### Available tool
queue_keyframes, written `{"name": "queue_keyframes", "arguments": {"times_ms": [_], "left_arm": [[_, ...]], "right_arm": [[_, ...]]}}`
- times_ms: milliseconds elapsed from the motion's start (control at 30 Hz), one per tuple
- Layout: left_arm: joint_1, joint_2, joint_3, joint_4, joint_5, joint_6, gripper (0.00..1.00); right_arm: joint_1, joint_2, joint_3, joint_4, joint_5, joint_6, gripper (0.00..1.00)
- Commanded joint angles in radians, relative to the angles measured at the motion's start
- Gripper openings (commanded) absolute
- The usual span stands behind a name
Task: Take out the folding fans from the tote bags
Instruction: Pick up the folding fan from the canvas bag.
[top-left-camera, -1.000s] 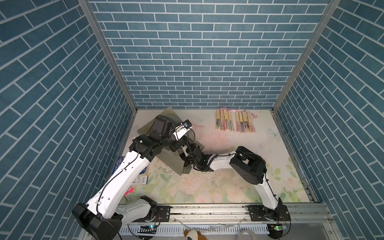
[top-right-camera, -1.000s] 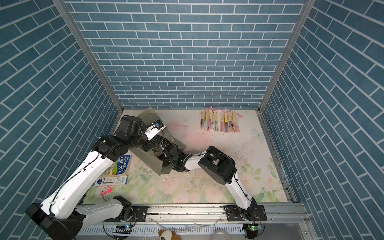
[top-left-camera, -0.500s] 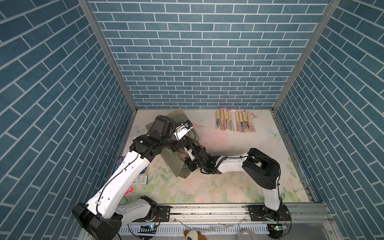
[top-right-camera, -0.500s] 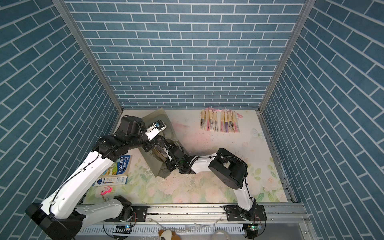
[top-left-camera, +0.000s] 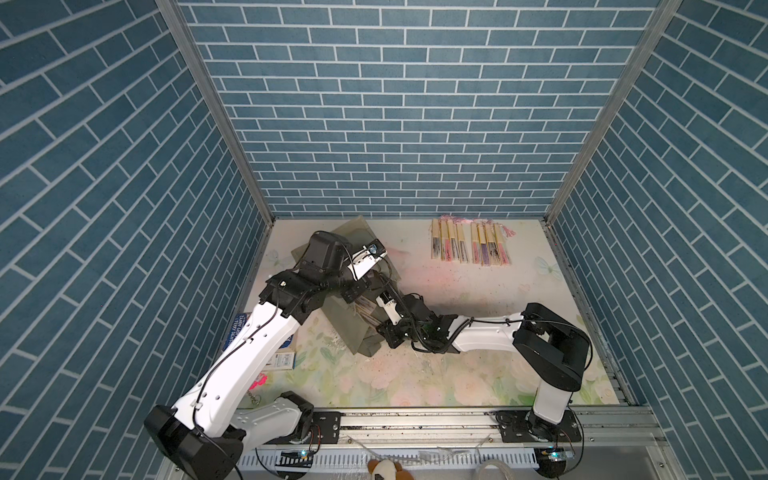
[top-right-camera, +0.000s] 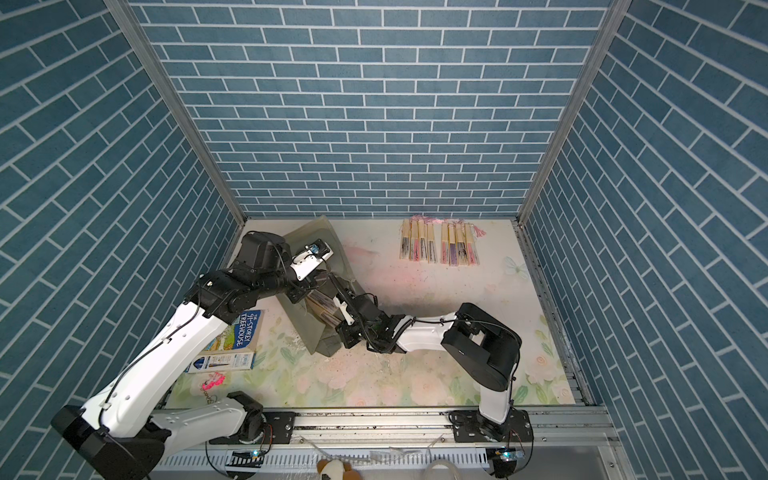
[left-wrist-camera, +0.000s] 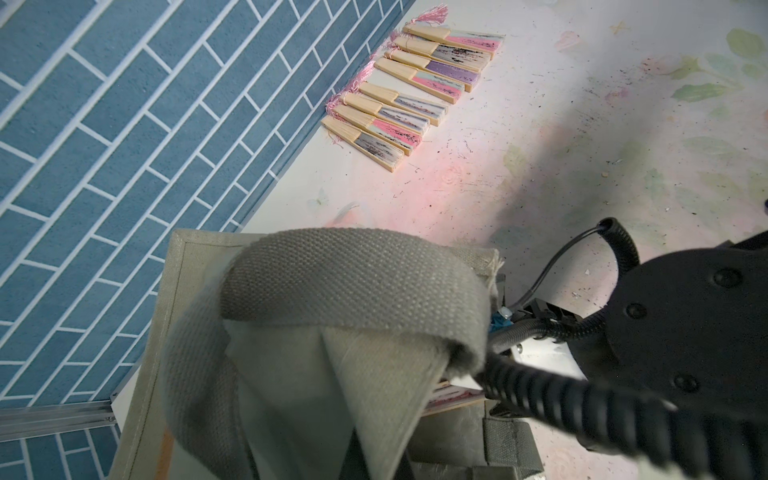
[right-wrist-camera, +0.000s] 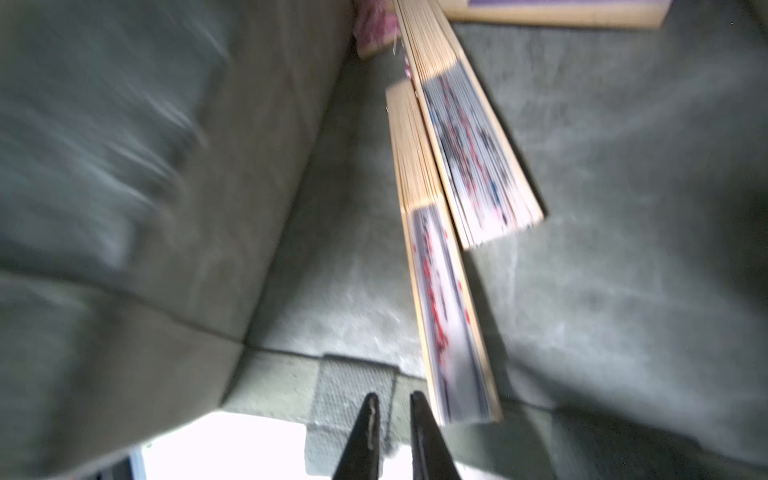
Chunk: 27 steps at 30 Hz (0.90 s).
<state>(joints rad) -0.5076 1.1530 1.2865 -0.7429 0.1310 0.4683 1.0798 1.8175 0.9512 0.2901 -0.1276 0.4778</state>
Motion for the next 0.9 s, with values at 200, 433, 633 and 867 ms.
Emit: {"name": "queue_keyframes", "arguments": {"times_ms": [200,433,633,867], "left_arm": [[-0.006,-0.011,-0.004,0.031,0.016,0.008,0.00],[-0.006,-0.010,-0.006,0.033,0.022,0.008,0.00],[-0.006,-0.012,-0.009,0.037,0.022,0.011,0.00],[-0.005,-0.012,-0.013,0.036,0.021,0.009,0.00]], "right_arm": [[0.000,0.045,0.088,-0.014,0.152,-0.010,0.43],[-0.027,0.165,0.194,-0.031,0.228,-0.032,0.54],[-0.059,0.238,0.243,-0.085,0.090,0.035,0.56],[-0.073,0.260,0.224,-0.084,-0.049,0.125,0.51]]}}
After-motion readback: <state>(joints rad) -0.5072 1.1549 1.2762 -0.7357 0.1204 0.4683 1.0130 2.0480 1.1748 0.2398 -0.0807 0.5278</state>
